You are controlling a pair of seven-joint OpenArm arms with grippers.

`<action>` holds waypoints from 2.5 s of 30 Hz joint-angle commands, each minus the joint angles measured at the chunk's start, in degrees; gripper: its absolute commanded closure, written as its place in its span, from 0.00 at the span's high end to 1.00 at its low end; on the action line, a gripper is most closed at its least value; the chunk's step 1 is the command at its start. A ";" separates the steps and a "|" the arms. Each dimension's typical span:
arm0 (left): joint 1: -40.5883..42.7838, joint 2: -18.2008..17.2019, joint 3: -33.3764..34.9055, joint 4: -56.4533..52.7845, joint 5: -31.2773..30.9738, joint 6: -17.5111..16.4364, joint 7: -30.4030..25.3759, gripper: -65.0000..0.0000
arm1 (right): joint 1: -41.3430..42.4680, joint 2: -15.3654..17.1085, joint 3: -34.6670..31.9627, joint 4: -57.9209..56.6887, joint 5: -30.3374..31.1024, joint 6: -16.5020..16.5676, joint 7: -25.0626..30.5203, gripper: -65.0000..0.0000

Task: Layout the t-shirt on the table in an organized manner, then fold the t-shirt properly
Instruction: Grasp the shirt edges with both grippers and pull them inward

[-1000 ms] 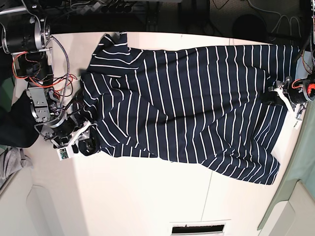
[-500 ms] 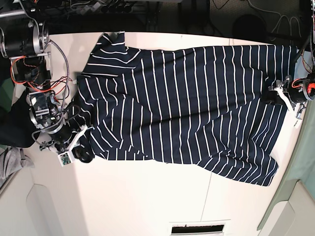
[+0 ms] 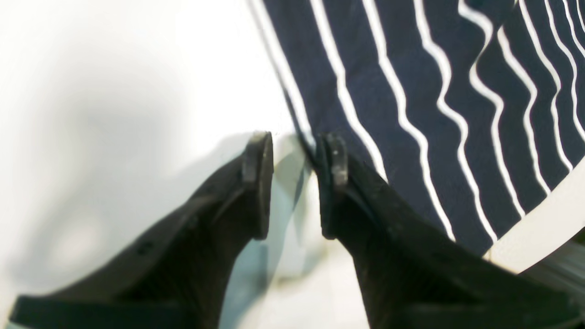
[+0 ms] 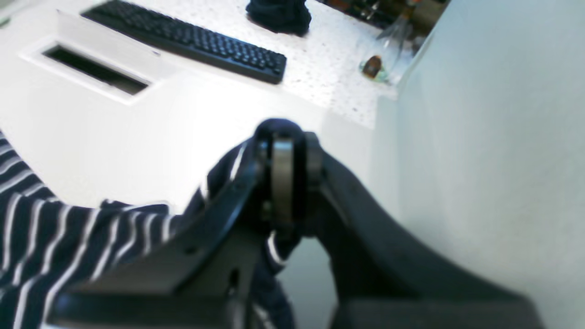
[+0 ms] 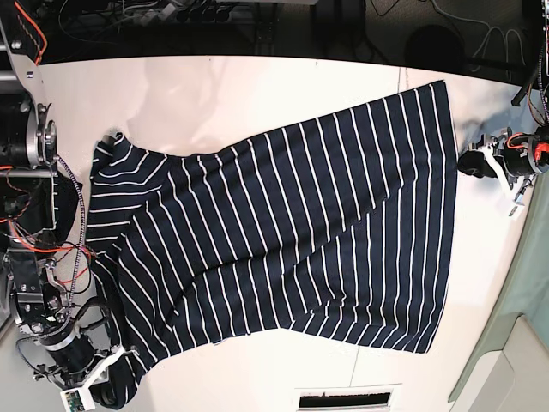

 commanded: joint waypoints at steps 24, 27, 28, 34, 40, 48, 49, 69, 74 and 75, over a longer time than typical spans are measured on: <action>1.44 7.63 0.02 16.37 -1.88 -0.52 -4.13 0.00 | -24.30 -2.64 0.87 1.18 9.35 -6.84 -7.04 0.30; 1.42 10.58 2.84 13.25 2.60 -0.52 -6.01 0.00 | -26.03 -3.13 0.87 1.25 8.02 -6.75 -6.67 0.00; 1.42 11.15 4.24 11.76 4.79 -0.52 -7.06 0.00 | -26.62 -3.19 0.87 1.42 8.02 -6.78 -6.67 0.00; -0.57 11.56 9.66 2.75 17.46 7.32 -15.30 0.00 | -34.47 -3.91 0.92 9.42 8.02 -4.20 -7.04 0.00; -7.54 11.56 9.66 -2.36 24.39 13.44 -15.80 0.00 | -46.88 -4.02 0.85 25.14 9.27 -0.50 -7.39 0.00; -18.27 11.56 9.66 -9.55 25.99 15.26 -15.82 0.00 | -56.81 -9.88 0.81 37.53 12.81 4.83 -10.05 0.00; -19.08 11.56 9.66 -9.77 25.97 15.26 -15.69 0.00 | -56.87 -10.75 0.81 37.86 12.81 4.76 -10.05 0.00; -21.00 17.73 9.81 13.25 3.69 6.84 0.02 0.34 | -44.17 -9.03 14.40 45.16 15.78 2.67 -14.29 0.52; -18.29 26.01 9.84 13.25 3.93 6.64 -0.04 0.34 | -39.34 -4.96 14.45 41.64 13.33 -7.52 -15.23 0.52; -17.99 27.67 9.84 13.25 3.93 6.62 -0.09 0.34 | -37.99 -4.37 14.45 39.89 12.57 -8.61 -15.23 0.52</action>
